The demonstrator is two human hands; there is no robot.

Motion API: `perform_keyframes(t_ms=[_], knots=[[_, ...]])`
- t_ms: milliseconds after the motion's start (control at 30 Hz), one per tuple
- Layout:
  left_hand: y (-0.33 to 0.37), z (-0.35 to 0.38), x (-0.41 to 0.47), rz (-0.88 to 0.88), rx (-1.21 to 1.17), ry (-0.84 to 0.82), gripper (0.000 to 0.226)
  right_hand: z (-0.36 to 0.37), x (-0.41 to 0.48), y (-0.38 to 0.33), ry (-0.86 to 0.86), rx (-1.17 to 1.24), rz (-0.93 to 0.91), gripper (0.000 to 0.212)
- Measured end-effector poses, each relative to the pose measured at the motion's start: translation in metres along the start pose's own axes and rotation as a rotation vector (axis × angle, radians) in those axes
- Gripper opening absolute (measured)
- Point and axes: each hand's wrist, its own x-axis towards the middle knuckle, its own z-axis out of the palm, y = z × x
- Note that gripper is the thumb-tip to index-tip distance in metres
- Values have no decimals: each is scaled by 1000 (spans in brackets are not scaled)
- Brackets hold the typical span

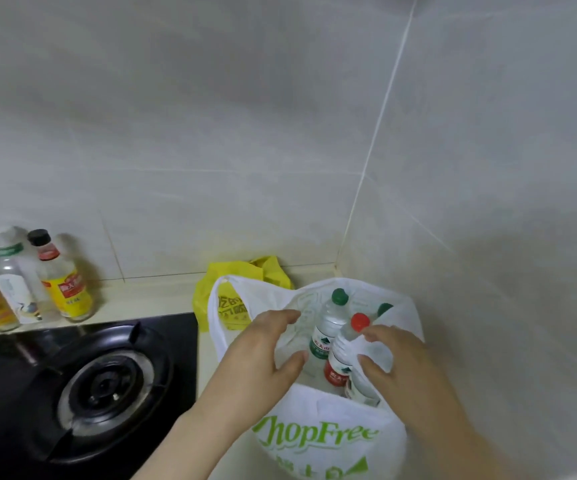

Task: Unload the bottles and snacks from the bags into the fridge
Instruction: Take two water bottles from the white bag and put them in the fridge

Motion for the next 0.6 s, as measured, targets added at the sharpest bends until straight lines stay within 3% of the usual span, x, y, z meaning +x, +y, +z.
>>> perform_keyframes(t_ms=[133,333,500,600], knots=[[-14,16,14,-58,2,-29,49,6,21,11,2,34,41,38],[-26,37,36,-114,11,-41,48,16,55,28,-3,24,19,26],[-33,55,62,-118,47,-45,46,31,79,41,-42,-2,63,46],[-37,66,78,-122,66,-69,45,37,88,49,-84,-18,79,43]])
